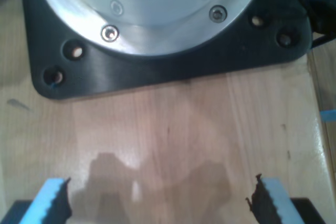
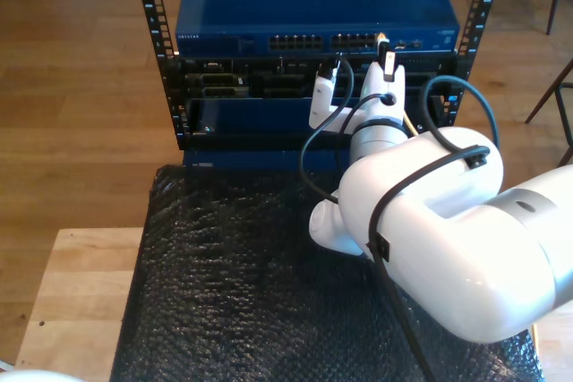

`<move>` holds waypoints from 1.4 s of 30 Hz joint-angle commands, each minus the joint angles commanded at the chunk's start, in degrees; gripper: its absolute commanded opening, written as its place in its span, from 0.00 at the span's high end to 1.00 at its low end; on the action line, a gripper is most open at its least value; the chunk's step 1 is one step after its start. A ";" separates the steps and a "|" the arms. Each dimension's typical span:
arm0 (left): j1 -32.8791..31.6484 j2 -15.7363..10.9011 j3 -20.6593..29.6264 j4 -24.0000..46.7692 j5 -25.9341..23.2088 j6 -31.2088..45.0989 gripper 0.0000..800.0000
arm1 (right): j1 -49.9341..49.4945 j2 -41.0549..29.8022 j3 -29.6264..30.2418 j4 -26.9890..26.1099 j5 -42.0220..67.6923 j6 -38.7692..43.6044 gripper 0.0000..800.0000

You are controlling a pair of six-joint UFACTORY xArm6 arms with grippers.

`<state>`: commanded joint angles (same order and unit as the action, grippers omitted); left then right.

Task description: Grab the cable and plug it in

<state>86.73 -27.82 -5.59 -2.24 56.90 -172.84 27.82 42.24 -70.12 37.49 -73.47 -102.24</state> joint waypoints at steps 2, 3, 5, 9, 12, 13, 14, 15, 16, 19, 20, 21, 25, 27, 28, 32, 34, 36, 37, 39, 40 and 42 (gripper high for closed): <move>0.00 0.00 0.00 0.00 0.00 0.00 0.00 | 0.09 -0.70 0.35 -0.18 0.09 0.00 0.66; 0.00 0.00 0.00 0.00 0.00 0.00 0.00 | 0.09 -1.14 0.70 -0.26 0.18 0.00 0.66; 0.00 0.00 0.00 0.00 0.00 -0.09 0.00 | 0.44 -2.20 2.29 -0.18 0.18 -0.09 0.65; 0.00 0.00 0.00 0.00 0.00 0.00 0.00 | 0.62 -5.19 5.89 -0.18 2.29 -0.09 0.59; 0.00 0.00 0.00 0.00 0.00 -0.09 0.00 | 0.70 -7.21 8.44 -0.09 4.13 -0.09 0.56; 0.00 0.00 0.00 0.00 0.00 -0.09 0.00 | 0.70 -7.74 9.14 -0.09 4.40 -0.09 0.56; 0.00 0.00 0.00 0.00 -0.09 0.00 0.00 | 0.70 -8.26 9.93 -0.09 4.57 -0.09 0.55; 0.00 0.00 0.00 0.00 0.00 0.00 0.00 | 0.70 -8.79 10.55 -0.09 4.92 -0.09 0.54; 0.00 0.00 0.00 0.00 0.00 0.00 0.00 | 0.70 -9.49 11.08 -0.09 5.36 -0.09 0.54; 0.00 0.00 0.00 0.00 0.00 0.00 0.00 | 0.70 -11.78 13.01 -0.09 7.03 -0.09 0.51; 0.00 0.00 0.00 0.00 0.00 0.00 0.00 | 0.70 -12.66 13.80 -0.09 7.65 -0.09 0.50; 0.00 0.00 0.00 0.00 0.00 0.00 0.00 | 0.70 -13.63 14.51 -0.09 8.26 -0.09 0.48; 0.00 0.00 0.00 0.00 0.00 -0.09 0.00 | 0.62 -17.67 17.49 -0.18 10.55 -0.09 0.46; 0.00 0.00 0.00 0.00 0.00 -0.09 0.00 | 0.62 -20.04 19.16 -0.18 12.75 -0.09 0.43; 0.00 0.00 0.00 0.00 0.00 0.00 0.00 | 0.62 -21.36 19.96 -0.26 14.33 -0.09 0.39; 0.00 0.00 0.09 0.00 0.00 0.00 0.00 | 0.62 -25.67 22.42 -0.44 20.31 -0.09 0.30; 0.00 0.00 0.00 0.00 0.00 0.00 0.00 | 0.44 -27.78 23.47 -0.44 22.86 -0.09 0.26; 0.00 0.00 0.00 0.00 0.00 0.00 0.00 | 0.18 -29.80 24.79 -0.53 24.79 -0.09 0.26; 0.00 0.00 0.00 0.00 0.00 0.00 0.00 | 0.09 -30.86 25.32 -0.53 25.67 -0.09 0.26; 0.00 0.00 0.00 0.00 0.00 -0.09 0.00 | -0.35 -32.62 25.85 -0.70 27.78 -0.09 0.24; 0.00 0.00 0.00 0.00 0.00 -0.09 0.00 | -0.88 -33.58 25.93 -0.97 29.54 -0.09 0.24; 0.00 0.00 0.00 0.00 0.00 0.00 0.00 | -2.37 -35.69 26.73 -1.41 32.97 -0.18 0.21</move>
<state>86.73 -27.82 -5.59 -2.24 56.90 -172.84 25.45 6.55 -43.40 36.09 -40.51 -102.42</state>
